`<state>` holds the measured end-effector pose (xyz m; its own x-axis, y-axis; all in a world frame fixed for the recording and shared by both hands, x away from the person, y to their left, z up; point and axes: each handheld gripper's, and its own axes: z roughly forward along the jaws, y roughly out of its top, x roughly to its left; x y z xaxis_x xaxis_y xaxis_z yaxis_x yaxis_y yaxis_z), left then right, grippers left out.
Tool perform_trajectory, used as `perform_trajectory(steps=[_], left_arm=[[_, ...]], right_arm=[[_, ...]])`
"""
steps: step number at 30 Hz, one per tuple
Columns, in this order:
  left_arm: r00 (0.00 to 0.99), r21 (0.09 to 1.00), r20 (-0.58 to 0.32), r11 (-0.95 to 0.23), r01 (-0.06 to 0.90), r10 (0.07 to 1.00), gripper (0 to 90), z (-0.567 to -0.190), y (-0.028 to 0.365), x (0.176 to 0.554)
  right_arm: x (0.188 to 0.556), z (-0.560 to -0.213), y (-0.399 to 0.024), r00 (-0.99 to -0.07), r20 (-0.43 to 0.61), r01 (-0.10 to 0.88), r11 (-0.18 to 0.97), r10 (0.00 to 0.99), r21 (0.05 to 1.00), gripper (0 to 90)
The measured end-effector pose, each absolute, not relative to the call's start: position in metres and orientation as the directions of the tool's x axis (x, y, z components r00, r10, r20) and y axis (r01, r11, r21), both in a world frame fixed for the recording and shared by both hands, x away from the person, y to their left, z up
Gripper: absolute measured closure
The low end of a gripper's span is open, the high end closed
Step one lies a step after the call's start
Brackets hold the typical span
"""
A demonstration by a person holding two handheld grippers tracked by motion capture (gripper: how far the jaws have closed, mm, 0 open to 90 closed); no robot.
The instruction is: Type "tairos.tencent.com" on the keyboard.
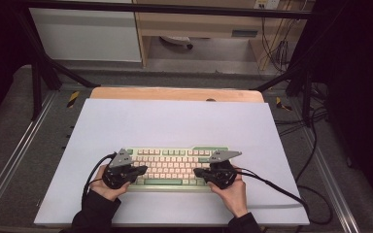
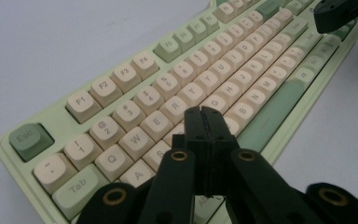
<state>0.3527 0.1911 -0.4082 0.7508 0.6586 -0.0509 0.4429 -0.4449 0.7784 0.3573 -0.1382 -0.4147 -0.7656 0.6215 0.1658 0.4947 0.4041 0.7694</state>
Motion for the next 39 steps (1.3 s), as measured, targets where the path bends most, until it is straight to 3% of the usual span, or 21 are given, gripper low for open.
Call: perform_trajectory(steps=[39], left_arm=[[0.769, 0.747, -0.049, -0.488, 0.452, 0.637, 89.9, -0.429, 0.172, 0.353]], right_arm=[[0.355, -0.417, -0.149, -0.760, 0.179, 0.502, 0.391, 0.624, 0.771, 90.0]])
